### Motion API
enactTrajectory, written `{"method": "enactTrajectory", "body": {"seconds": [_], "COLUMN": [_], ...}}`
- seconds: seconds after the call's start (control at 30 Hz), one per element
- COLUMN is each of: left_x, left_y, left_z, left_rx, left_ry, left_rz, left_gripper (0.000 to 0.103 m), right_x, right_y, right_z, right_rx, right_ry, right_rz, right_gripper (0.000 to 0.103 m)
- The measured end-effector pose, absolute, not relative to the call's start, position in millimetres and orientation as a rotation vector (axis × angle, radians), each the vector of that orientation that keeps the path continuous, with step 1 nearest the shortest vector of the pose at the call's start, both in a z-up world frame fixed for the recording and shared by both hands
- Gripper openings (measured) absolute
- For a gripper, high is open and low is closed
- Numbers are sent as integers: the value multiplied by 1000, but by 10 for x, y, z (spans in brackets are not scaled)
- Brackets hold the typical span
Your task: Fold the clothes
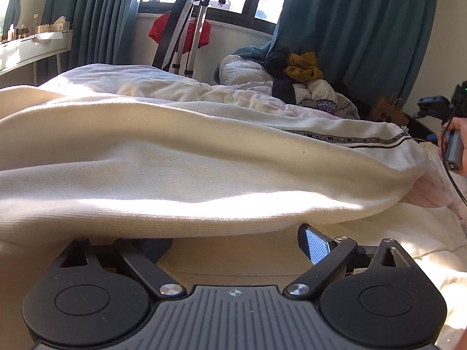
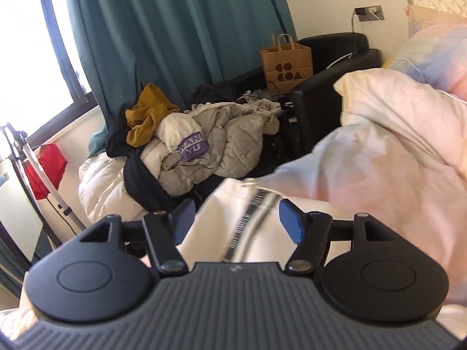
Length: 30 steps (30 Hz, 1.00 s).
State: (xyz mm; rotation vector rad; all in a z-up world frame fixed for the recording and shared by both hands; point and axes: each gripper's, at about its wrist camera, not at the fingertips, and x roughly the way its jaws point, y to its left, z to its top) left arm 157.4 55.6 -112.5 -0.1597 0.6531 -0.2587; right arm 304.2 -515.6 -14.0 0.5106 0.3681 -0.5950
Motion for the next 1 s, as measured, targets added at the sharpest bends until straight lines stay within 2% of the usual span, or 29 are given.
{"method": "enactTrajectory", "body": {"seconds": [0.23, 0.4, 0.5, 0.53, 0.57, 0.63, 0.67, 0.83, 1.0], "left_x": [1525, 1543, 1555, 1558, 1561, 1565, 1568, 1546, 1490], "left_y": [592, 577, 568, 565, 568, 579, 585, 657, 751], "left_z": [-1069, -1099, -1117, -1123, -1125, -1124, -1123, -1071, -965], "left_rx": [-204, -210, -214, -215, -218, -226, -230, -273, -332], "left_ry": [654, 650, 647, 647, 646, 646, 645, 640, 635], "left_rz": [-249, -246, -245, -244, -245, -246, -247, -253, -258], "left_gripper": [94, 94, 94, 94, 94, 94, 94, 94, 94], "right_x": [2461, 2475, 2584, 2618, 2655, 2737, 2754, 2508, 2031], "right_y": [-5506, -5468, -5350, -5304, -5255, -5134, -5083, -4964, -5068], "right_z": [-576, -944, -982, -985, -978, -905, -848, -426, -297], "right_rx": [771, 800, 762, 746, 725, 654, 626, 543, 539], "right_ry": [433, 483, 463, 453, 447, 458, 458, 334, 297], "right_rz": [-606, -542, -501, -486, -476, -485, -498, -536, -623], "right_gripper": [68, 68, 67, 64, 56, 31, 7, 6, 6]}}
